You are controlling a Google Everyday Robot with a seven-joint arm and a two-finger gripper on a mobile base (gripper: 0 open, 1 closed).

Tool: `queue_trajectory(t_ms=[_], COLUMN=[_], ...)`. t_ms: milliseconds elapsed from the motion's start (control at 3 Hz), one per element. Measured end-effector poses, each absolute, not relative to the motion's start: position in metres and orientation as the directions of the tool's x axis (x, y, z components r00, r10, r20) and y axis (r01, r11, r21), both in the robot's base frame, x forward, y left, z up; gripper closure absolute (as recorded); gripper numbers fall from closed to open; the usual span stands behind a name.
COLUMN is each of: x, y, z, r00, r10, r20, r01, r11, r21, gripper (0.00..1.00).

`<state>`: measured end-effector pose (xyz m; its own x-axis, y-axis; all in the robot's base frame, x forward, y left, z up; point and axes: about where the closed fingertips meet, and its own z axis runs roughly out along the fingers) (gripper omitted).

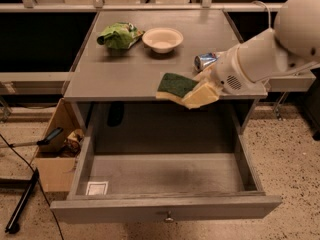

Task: Place sponge into top drawer

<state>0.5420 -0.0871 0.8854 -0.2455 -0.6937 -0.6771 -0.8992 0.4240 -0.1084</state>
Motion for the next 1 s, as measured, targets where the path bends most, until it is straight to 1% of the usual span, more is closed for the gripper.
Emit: queue_trajectory(t_ms=[333,667,1000], x=[0.538,0.507,0.461], y=[-0.071,-0.077,-0.096], z=[0.838,0.817,0.797], r00=[-0.306,-0.362,-0.412], r10=[-0.668,-0.638,-0.587], r20=[-0.679,-0.679,-0.697], r01=[-0.903,-0.892,-0.866], r11=[0.428,0.448,0.489], r21=[-0.014,0.054,0.099], gripper=[1.0,1.0,1.0])
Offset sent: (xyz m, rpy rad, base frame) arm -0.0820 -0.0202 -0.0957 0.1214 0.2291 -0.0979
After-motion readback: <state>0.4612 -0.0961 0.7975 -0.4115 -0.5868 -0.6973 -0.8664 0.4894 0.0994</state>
